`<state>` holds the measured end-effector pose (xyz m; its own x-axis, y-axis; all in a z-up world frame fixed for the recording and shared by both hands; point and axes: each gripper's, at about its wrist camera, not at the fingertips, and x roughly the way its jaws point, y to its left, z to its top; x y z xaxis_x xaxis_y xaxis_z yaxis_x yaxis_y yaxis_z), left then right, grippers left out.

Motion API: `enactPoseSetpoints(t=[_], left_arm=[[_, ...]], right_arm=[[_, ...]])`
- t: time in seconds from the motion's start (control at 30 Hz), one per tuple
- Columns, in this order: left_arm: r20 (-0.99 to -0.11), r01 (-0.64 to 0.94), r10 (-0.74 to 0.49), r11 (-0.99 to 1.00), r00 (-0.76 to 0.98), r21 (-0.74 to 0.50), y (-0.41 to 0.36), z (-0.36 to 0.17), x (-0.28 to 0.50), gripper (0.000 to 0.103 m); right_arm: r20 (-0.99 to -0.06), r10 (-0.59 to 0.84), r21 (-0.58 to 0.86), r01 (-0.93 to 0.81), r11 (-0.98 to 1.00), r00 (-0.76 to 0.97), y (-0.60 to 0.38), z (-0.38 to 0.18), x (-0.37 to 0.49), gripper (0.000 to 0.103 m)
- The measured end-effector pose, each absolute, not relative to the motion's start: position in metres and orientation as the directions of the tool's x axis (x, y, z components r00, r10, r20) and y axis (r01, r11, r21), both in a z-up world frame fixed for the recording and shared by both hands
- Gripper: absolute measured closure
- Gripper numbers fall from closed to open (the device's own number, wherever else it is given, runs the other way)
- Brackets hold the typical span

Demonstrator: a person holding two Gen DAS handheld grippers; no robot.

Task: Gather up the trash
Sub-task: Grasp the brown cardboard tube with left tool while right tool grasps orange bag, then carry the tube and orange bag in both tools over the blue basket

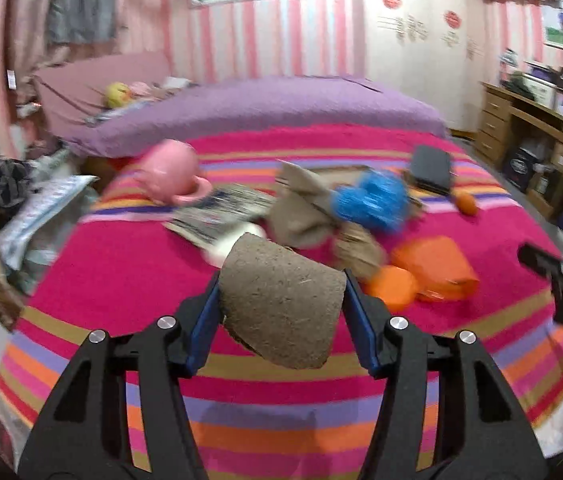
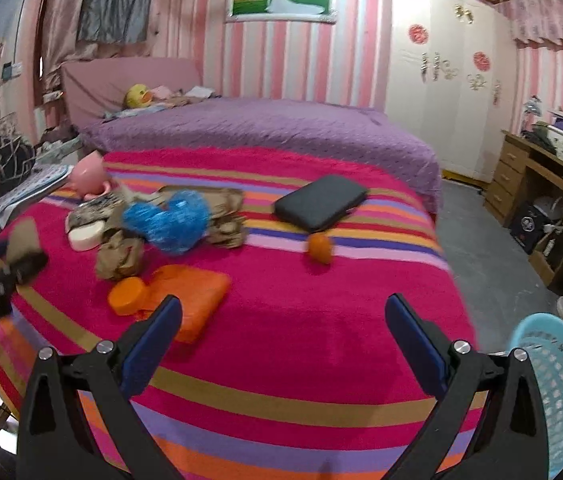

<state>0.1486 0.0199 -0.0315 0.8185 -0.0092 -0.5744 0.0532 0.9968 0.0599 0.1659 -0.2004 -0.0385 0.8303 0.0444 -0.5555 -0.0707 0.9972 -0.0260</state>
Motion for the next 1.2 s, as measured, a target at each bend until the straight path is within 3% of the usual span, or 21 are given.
enactPoseSetpoints(t=[0.03,0.17,0.23,0.37,0.43,0.5,0.53,1.2], left_arm=[[-0.572,0.028,0.009,0.998,0.820,0.056,0.027,-0.031,0.150,0.047],[-0.580,-0.025,0.044,0.999,0.814,0.041,0.046,-0.033,0.158,0.047],[-0.576,-0.044,0.066,0.998,0.815,0.052,0.050,-0.035,0.160,0.047],[-0.580,-0.065,0.076,0.997,0.811,0.040,0.059,-0.036,0.165,0.047],[-0.577,-0.070,0.078,0.997,0.813,0.036,0.061,-0.036,0.164,0.047],[-0.573,-0.072,0.081,0.997,0.816,0.038,0.061,-0.035,0.163,0.047],[-0.571,-0.072,0.081,0.997,0.817,0.039,0.061,-0.035,0.163,0.047],[-0.508,-0.006,0.050,0.996,0.860,0.087,0.007,-0.016,0.131,0.047]], right_arm=[[-0.567,0.055,-0.019,-0.080,0.997,0.822,-0.195,-0.042,0.170,0.005],[-0.628,0.125,0.029,-0.137,0.990,0.768,-0.170,-0.061,0.190,0.027],[-0.649,0.152,0.041,-0.165,0.985,0.746,-0.158,-0.068,0.197,0.029],[-0.703,0.154,0.020,-0.198,0.980,0.694,-0.140,-0.083,0.205,0.052],[-0.699,0.170,0.027,-0.213,0.977,0.694,-0.139,-0.084,0.204,0.057],[-0.693,0.206,0.056,-0.234,0.971,0.691,-0.142,-0.083,0.202,0.082],[-0.688,0.207,0.057,-0.233,0.971,0.696,-0.144,-0.082,0.201,0.087],[-0.516,0.167,0.031,-0.176,0.984,0.840,-0.258,-0.008,0.129,0.088]])
